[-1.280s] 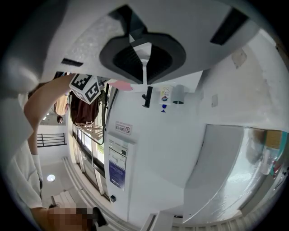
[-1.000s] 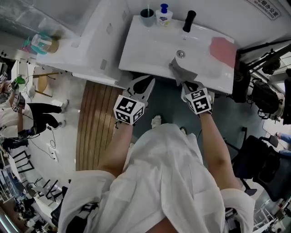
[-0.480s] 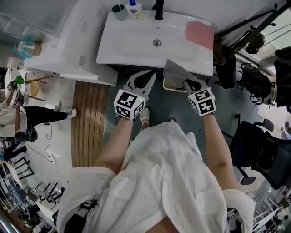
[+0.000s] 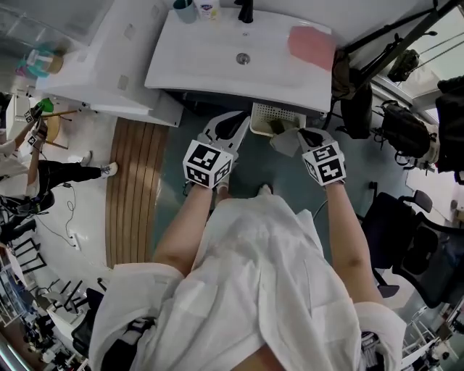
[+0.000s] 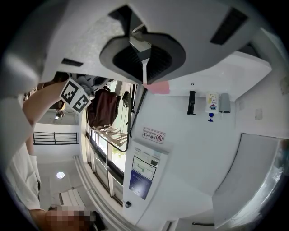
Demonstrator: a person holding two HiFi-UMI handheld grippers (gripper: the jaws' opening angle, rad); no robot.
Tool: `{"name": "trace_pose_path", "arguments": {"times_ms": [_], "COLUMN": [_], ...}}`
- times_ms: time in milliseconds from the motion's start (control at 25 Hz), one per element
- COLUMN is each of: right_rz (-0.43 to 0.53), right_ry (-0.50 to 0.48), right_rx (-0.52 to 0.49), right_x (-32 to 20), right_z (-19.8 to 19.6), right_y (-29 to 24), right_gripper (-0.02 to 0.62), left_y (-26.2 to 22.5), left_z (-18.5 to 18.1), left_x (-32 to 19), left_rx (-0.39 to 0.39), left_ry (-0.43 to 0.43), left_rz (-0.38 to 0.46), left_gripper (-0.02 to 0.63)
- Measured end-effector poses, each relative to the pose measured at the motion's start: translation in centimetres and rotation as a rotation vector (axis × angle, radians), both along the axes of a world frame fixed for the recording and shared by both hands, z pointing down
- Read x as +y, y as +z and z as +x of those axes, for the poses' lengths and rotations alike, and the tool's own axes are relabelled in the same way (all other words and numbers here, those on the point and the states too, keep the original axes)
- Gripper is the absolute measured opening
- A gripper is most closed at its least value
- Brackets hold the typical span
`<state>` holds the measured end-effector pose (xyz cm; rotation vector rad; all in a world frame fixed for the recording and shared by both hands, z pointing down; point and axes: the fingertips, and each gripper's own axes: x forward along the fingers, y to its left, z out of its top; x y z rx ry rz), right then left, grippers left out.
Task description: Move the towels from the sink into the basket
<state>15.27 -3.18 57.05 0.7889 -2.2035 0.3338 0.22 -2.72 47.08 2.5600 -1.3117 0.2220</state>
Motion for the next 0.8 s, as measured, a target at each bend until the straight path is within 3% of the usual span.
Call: {"name": "trace_pose_path", "arguments": {"times_ms": [720, 800], "right_rz": [-0.157, -0.167], "right_ry": [0.077, 0.102], "right_rx": [0.027, 0.021], "right_x": [-5.1, -5.4], "right_z": [-1.5, -1.6], "right_y": [7.4, 7.5], "right_gripper": [0.038, 0.121], "left_y": [2.1, 2.1], "left_z": [-3.2, -3.3], "left_x": [-2.2, -2.6], "left_rx": [-0.042, -0.041], "left_ry": [-0.035, -0.033], "left_rz": [-0.053, -0.053], "left_gripper": [0.031, 0.031]}}
